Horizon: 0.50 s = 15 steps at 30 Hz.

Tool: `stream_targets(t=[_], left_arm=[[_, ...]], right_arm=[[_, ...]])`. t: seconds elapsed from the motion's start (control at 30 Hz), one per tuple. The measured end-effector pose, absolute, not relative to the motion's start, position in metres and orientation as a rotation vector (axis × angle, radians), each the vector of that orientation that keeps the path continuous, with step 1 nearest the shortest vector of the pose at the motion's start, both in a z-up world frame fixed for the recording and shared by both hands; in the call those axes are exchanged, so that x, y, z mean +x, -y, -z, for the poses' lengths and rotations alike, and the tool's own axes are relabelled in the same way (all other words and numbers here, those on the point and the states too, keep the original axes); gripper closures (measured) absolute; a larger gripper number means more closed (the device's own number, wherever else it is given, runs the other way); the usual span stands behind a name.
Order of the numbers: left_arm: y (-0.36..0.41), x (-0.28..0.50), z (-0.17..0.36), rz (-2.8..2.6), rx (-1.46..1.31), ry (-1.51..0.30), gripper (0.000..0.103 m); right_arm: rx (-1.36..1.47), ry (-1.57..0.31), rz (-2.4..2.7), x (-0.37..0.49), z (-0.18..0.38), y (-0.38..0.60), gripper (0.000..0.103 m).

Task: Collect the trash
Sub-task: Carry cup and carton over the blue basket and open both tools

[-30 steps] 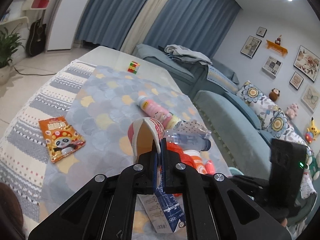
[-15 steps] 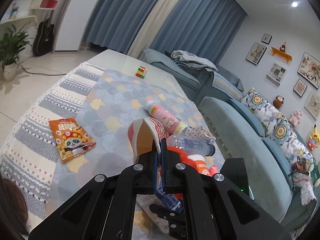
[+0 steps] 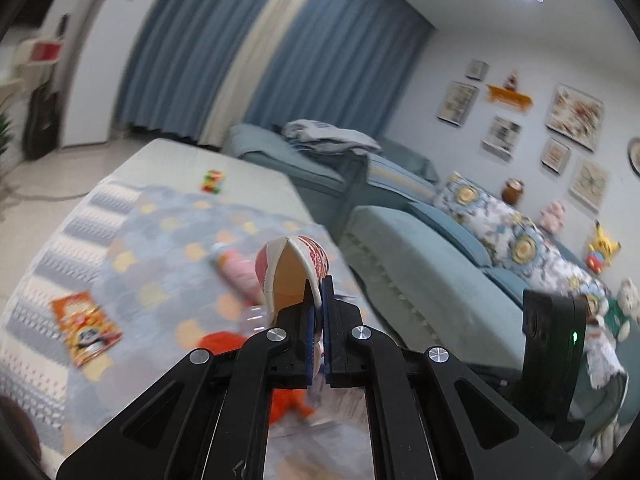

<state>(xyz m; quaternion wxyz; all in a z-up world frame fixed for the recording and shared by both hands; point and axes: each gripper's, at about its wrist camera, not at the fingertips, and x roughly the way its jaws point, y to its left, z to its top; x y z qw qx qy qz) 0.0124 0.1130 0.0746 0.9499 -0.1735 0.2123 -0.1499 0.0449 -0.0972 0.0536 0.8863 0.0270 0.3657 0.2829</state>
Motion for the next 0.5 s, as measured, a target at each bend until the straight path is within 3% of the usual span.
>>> stream_targets(t=[0.13,0.5], left_arm=[[-0.066,0.022,-0.085,0.374,-0.296,-0.441,0.102],[-0.021,0.034,-0.051,0.441,-0.245,-0.526,0.102]], right_arm=[[0.075,-0.803,-0.516,0.054,-0.036,0.132,0.078],[0.089,-0.903,-0.434,0.021,0.037,0.187,0.078]])
